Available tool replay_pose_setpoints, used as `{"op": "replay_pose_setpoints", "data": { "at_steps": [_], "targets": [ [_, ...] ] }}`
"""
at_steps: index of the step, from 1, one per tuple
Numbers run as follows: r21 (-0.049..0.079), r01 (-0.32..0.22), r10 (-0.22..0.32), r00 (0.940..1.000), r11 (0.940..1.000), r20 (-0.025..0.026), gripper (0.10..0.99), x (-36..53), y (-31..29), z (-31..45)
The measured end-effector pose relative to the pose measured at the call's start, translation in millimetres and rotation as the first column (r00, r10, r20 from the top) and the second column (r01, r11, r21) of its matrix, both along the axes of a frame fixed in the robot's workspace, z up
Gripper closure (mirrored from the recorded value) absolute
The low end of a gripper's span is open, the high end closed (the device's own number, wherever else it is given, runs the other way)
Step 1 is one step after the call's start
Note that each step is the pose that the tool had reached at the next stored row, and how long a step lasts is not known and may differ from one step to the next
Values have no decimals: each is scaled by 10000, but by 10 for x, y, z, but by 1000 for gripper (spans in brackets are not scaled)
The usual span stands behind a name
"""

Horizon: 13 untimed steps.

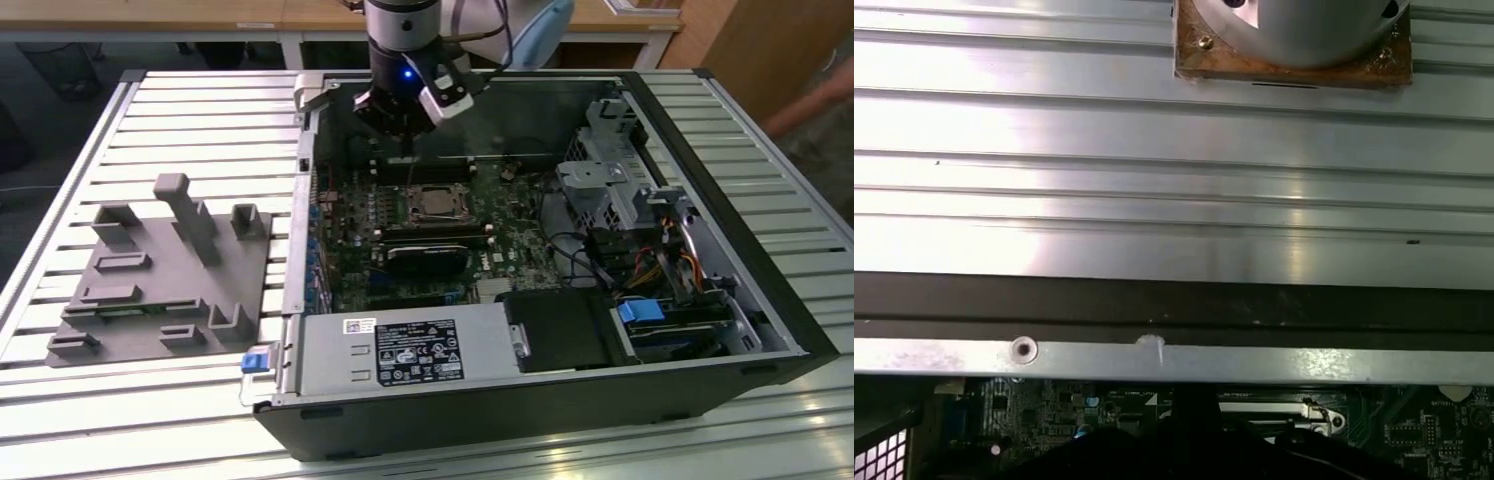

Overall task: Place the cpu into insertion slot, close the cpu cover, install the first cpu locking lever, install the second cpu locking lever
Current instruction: 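Install the first cpu locking lever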

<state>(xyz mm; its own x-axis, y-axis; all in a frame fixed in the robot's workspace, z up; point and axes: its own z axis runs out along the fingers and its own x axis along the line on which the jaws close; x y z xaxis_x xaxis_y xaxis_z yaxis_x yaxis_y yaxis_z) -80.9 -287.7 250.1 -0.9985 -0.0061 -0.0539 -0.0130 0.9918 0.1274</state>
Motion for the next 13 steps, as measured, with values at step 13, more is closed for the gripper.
{"op": "replay_pose_setpoints", "data": {
  "at_steps": [13],
  "targets": [
    [-1, 0, 0, 10000, 10000, -1, 961, -43, -55, 0]
  ]
}}
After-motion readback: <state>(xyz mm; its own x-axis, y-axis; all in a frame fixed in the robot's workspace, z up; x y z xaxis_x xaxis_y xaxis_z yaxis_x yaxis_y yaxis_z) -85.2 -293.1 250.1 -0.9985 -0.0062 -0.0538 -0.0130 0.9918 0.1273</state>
